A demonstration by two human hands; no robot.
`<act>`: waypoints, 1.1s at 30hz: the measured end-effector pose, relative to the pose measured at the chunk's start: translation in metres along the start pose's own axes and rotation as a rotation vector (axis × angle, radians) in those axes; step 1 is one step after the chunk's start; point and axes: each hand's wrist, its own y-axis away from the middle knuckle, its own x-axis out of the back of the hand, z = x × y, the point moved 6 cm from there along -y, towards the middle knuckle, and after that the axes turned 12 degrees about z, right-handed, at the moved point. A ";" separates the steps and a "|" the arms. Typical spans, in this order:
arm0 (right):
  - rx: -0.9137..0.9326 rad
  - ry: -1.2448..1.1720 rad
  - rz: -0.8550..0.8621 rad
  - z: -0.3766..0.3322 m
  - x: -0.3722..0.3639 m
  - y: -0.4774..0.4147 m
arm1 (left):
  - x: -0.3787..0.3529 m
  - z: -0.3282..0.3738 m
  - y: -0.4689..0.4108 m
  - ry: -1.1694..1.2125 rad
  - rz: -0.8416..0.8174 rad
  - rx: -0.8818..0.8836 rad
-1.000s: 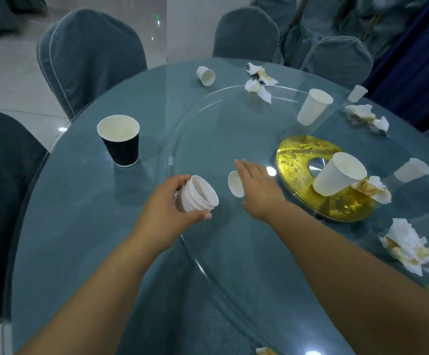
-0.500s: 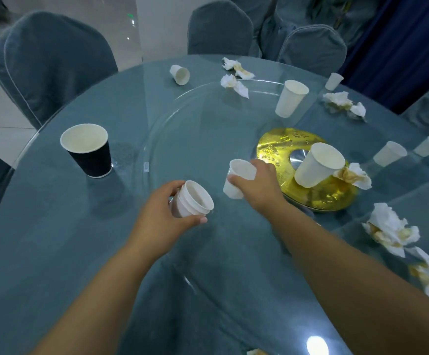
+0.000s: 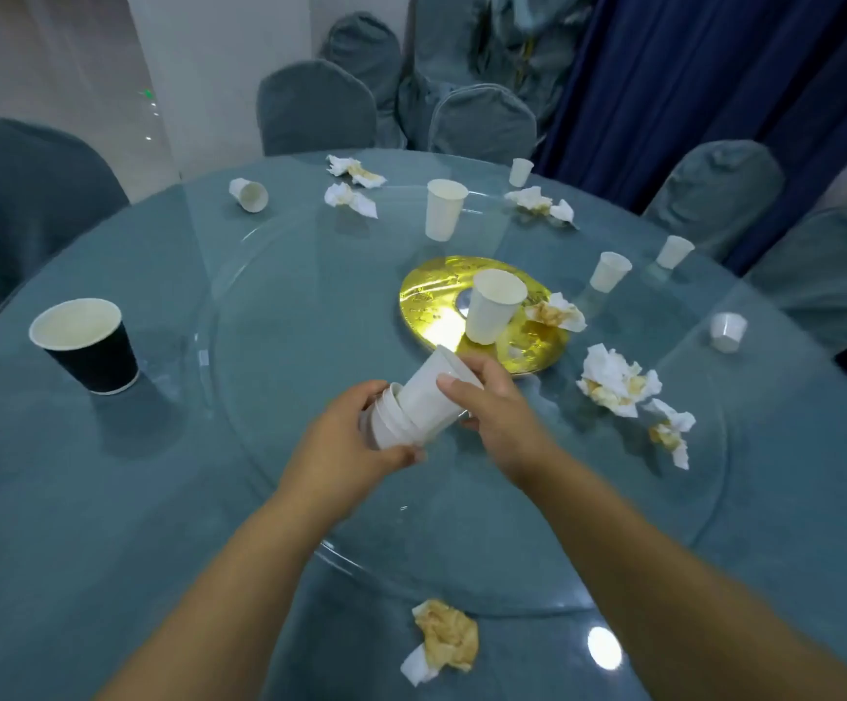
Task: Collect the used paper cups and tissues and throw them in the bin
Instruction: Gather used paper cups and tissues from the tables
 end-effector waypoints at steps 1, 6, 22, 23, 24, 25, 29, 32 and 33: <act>0.025 0.012 0.001 0.000 0.007 0.008 | -0.005 0.007 0.007 0.003 -0.015 -0.011; 0.033 0.043 -0.083 0.004 0.037 0.045 | -0.034 0.035 0.037 -0.009 -0.078 -0.070; 0.059 0.043 0.269 0.027 0.284 0.102 | -0.180 0.116 0.134 0.126 -0.095 -0.116; 0.062 0.048 0.265 0.033 0.304 0.104 | -0.195 0.120 0.143 0.125 -0.082 -0.100; 0.067 0.057 0.258 0.037 0.324 0.106 | -0.210 0.125 0.151 0.125 -0.067 -0.086; 0.073 0.061 0.252 0.041 0.343 0.107 | -0.225 0.130 0.159 0.128 -0.053 -0.077; 0.066 0.078 0.229 0.058 0.414 0.111 | -0.281 0.146 0.186 0.158 -0.011 -0.036; 0.049 0.107 0.207 0.068 0.453 0.106 | -0.312 0.153 0.197 0.151 0.014 -0.008; 0.043 0.119 0.203 0.072 0.462 0.102 | -0.319 0.154 0.198 0.150 0.023 0.000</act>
